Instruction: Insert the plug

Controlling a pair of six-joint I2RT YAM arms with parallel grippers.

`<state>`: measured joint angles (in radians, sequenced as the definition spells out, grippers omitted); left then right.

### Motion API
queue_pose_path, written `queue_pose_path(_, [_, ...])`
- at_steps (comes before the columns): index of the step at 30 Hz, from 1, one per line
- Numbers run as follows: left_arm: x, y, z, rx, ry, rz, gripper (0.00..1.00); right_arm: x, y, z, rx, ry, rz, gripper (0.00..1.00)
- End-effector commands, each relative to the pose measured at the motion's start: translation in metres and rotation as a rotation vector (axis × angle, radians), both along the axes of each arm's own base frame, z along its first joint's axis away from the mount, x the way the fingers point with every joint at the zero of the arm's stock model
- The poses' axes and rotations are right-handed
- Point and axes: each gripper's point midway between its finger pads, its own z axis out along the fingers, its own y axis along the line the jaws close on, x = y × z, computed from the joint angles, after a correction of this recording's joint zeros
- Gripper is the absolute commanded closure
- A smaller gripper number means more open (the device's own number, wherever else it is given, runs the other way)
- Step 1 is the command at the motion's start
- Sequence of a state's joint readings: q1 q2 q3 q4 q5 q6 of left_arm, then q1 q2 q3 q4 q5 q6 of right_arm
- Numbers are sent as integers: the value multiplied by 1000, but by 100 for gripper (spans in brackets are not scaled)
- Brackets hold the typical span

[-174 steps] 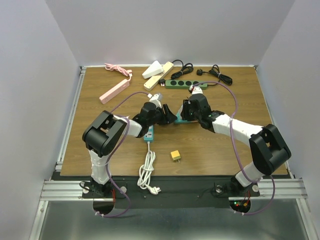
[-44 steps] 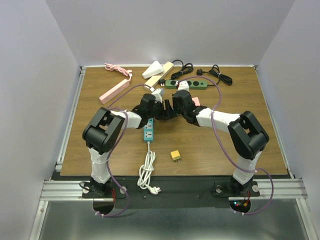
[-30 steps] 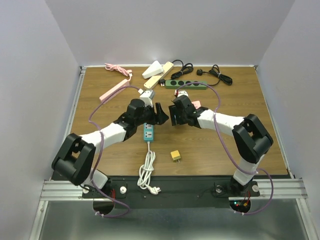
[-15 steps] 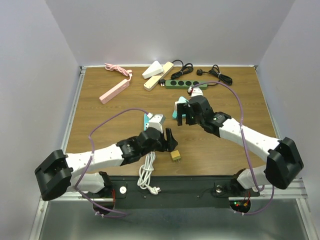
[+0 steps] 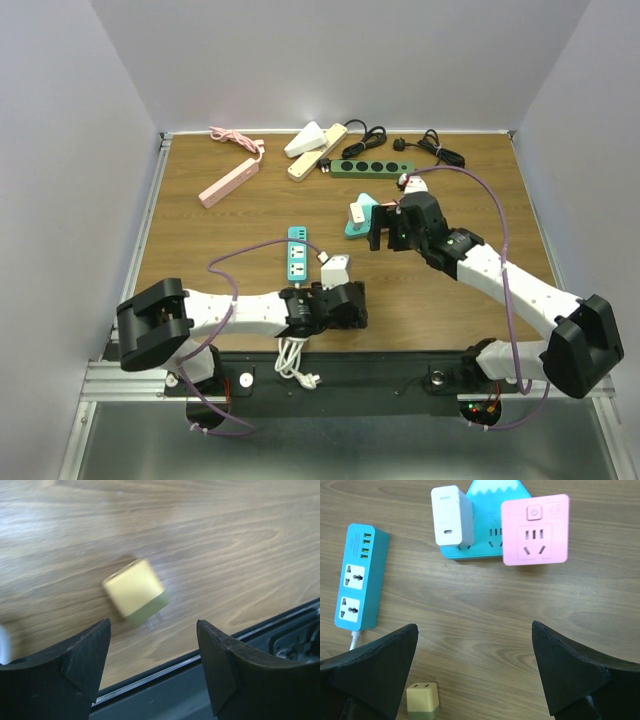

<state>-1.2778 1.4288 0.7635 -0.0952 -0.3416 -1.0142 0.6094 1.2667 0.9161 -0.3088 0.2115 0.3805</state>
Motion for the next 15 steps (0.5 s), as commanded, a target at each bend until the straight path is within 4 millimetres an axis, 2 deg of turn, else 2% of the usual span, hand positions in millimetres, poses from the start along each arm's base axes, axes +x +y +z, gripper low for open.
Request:
queue_pose_path(1, [12,-13,11,20,-17,76,17,1,-8,13,45,-24,32,0])
queue_pose_path(8, [15,-26,-4,153,21,74,14,3,-17,20,84,-26,56,0])
queue_pose_path(12, [16,-22,-3,185,24,98,14,7,-25,14,74,-14,51,0])
queue_pose_path(15, [16,-21,7,193,7,118,14,7,-23,5,89,17,77,0])
